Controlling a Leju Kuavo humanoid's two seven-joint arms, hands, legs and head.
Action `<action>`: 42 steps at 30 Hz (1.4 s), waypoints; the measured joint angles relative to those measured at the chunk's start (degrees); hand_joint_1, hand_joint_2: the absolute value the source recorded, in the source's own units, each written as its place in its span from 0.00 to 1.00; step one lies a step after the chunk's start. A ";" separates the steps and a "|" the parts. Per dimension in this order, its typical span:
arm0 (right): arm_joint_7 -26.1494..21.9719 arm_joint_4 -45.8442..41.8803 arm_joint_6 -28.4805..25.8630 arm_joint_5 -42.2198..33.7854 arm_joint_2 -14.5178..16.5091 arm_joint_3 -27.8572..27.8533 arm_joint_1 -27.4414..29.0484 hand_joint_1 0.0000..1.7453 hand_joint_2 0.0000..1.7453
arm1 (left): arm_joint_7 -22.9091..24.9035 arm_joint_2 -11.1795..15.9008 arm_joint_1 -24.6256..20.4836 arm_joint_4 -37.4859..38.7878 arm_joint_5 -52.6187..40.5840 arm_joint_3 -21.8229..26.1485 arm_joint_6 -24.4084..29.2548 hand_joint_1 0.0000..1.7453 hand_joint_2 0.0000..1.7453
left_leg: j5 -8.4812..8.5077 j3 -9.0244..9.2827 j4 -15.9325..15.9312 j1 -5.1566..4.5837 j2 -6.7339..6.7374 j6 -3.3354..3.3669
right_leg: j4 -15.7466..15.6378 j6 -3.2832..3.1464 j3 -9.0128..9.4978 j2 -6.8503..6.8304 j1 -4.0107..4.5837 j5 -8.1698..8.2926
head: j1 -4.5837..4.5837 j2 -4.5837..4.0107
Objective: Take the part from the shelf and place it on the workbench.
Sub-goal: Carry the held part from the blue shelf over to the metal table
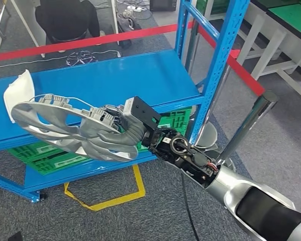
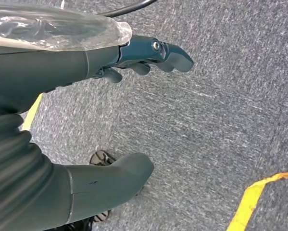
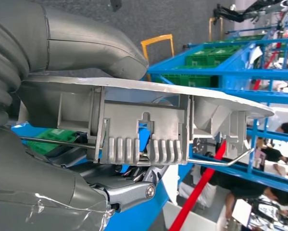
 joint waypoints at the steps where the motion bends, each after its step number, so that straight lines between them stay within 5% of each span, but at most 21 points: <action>1: -0.02 -0.05 0.00 0.00 -0.01 -0.05 -0.04 1.00 1.00 | 0.00 -0.05 -0.01 0.00 0.05 -0.02 0.02 0.00 1.00 | 0.37 -0.11 -0.08 0.02 0.00 -0.36 | -0.72 -0.21 0.20 0.00 0.19 0.04 | 0.01 0.00; 4: -0.05 -0.14 0.12 0.00 -0.03 -0.14 -0.14 1.00 1.00 | -0.02 -0.02 0.06 -0.01 0.26 -0.08 0.14 0.00 1.00 | -0.15 -0.78 0.74 0.06 -0.12 -1.38 | -1.34 -1.13 -0.50 -0.23 -0.10 1.35 | -0.20 0.00; 8: -0.15 -0.27 0.26 0.00 -0.03 -0.18 -0.18 1.00 1.00 | -0.10 0.01 0.13 -0.04 0.41 -0.20 0.18 0.00 1.00 | -9.34 -5.75 13.92 0.32 -0.13 -2.44 | -1.69 -2.04 -2.91 -0.42 -0.41 3.56 | -1.20 0.00; 10: -0.13 -0.27 0.26 0.00 -0.04 -0.17 0.04 1.00 1.00 | -0.11 -0.01 0.18 -0.04 0.42 -0.26 0.13 0.00 1.00 | -9.77 -5.87 17.24 0.55 -0.12 -2.80 | -1.59 -1.91 -4.23 -0.42 -0.42 4.48 | -1.31 0.00; 13: -0.11 -0.32 0.25 0.00 -0.05 -0.19 0.18 1.00 1.00 | -0.11 0.01 0.09 -0.14 0.31 -0.40 -0.01 0.00 1.00 | -5.80 1.47 7.52 0.90 -0.07 -2.90 | -1.17 -1.34 -5.72 -0.42 -0.43 5.42 | -1.37 0.00; 15: -0.10 -0.48 0.22 0.02 -0.06 -0.25 0.14 1.00 1.00 | -0.11 0.01 -0.14 -0.25 0.19 -0.64 -0.08 0.00 1.00 | -5.12 5.48 0.88 0.80 -0.21 -2.41 | -0.75 -0.74 -6.42 -0.46 -0.27 5.89 | -1.34 0.00; 18: -0.10 -0.67 0.15 0.07 -0.12 -0.29 0.16 1.00 1.00 | -0.11 -0.02 -0.08 -0.28 0.09 -0.91 -0.11 0.00 1.00 | -4.86 5.63 -0.78 0.62 -0.23 -1.00 | -0.51 0.32 -7.08 -0.40 -0.27 6.66 | -1.31 0.00; 20: -0.10 -0.68 0.13 0.08 -0.23 -0.29 0.18 1.00 1.00 | -0.11 -0.06 0.03 -0.28 0.09 -0.97 -0.13 0.00 1.00 | -4.14 5.04 -0.96 0.75 -0.03 0.06 | 1.73 0.87 -8.17 -0.22 -0.40 4.56 | -1.12 0.00; 23: -0.10 -0.68 0.09 0.09 -0.34 -0.28 0.26 1.00 1.00 | -0.10 -0.06 0.03 -0.28 0.09 -1.12 -0.16 0.00 1.00 | -2.93 3.62 -1.00 0.53 0.13 0.96 | 12.93 1.38 -11.68 -0.17 -0.59 -3.19 | -0.48 0.00; 25: -0.09 -0.68 0.09 0.09 -0.40 -0.27 0.37 1.00 1.00 | -0.10 -0.06 0.06 -0.28 0.09 -1.16 -0.17 0.00 1.00 | -2.14 2.58 -0.95 0.34 0.13 1.02 | 17.28 1.41 -12.00 -0.17 -0.60 -4.79 | -0.43 0.00; 27: -0.08 -0.68 0.08 0.09 -0.45 -0.27 0.45 1.00 1.00 | -0.10 -0.06 0.11 -0.28 0.09 -1.18 -0.18 0.00 1.00 | -1.46 1.74 -0.87 0.22 0.07 0.86 | 12.80 1.07 -8.04 -0.17 -0.56 -2.19 | -0.39 0.00; 29: -0.06 -0.74 0.05 0.09 -0.46 -0.28 0.41 1.00 1.00 | -0.09 -0.11 0.09 -0.28 0.09 -1.19 -0.18 0.00 1.00 | -0.87 1.17 -0.75 0.11 0.02 0.48 | 3.97 0.36 -2.32 -0.13 -0.33 0.05 | -0.33 0.00; 31: -0.04 -0.91 -0.05 0.14 -0.46 -0.31 0.31 1.00 1.00 | -0.03 -0.14 0.01 -0.28 0.10 -1.21 -0.17 0.00 1.00 | -0.18 0.76 -0.71 0.07 0.04 -0.16 | -0.87 -0.18 0.32 -0.08 0.03 0.25 | -0.29 0.00; 34: 0.10 -1.03 -0.26 0.37 -0.46 -0.32 0.33 1.00 1.00 | 0.10 -0.05 -0.02 -0.28 0.18 -1.24 -0.13 0.00 1.00 | 0.07 0.11 -0.34 0.10 -0.02 -1.18 | -1.82 -1.01 -0.09 -0.26 -0.12 1.07 | -0.36 0.00; 36: 0.21 -1.10 -0.32 0.53 -0.46 -0.31 0.31 1.00 1.00 | 0.14 0.00 -0.01 -0.28 0.32 -1.26 -0.08 0.00 1.00 | -3.39 -1.72 3.53 0.15 -0.10 -1.68 | -2.17 -1.82 -1.03 -0.46 -0.47 2.19 | -0.77 0.00; 39: 0.30 -1.19 -0.35 0.64 -0.46 -0.31 0.35 1.00 1.00 | 0.16 0.03 0.04 -0.28 0.49 -1.26 -0.08 0.00 1.00 | -10.23 -5.73 15.21 0.36 -0.10 -2.33 | -2.04 -2.22 -3.12 -0.49 -0.43 3.70 | -1.26 0.00; 41: 0.37 -1.19 -0.36 0.71 -0.46 -0.31 0.50 1.00 1.00 | 0.17 0.01 0.08 -0.28 0.51 -1.30 -0.08 0.00 1.00 | -9.57 -5.14 17.13 0.51 -0.09 -2.55 | -1.87 -2.07 -4.50 -0.48 -0.43 4.60 | -1.33 0.00; 42: 0.42 -1.19 -0.38 0.74 -0.46 -0.31 0.55 1.00 1.00 | 0.17 0.01 0.07 -0.29 0.51 -1.33 -0.08 0.00 1.00 | -7.99 -3.21 14.80 0.59 -0.07 -2.54 | -1.75 -1.93 -5.08 -0.47 -0.44 4.97 | -1.33 0.00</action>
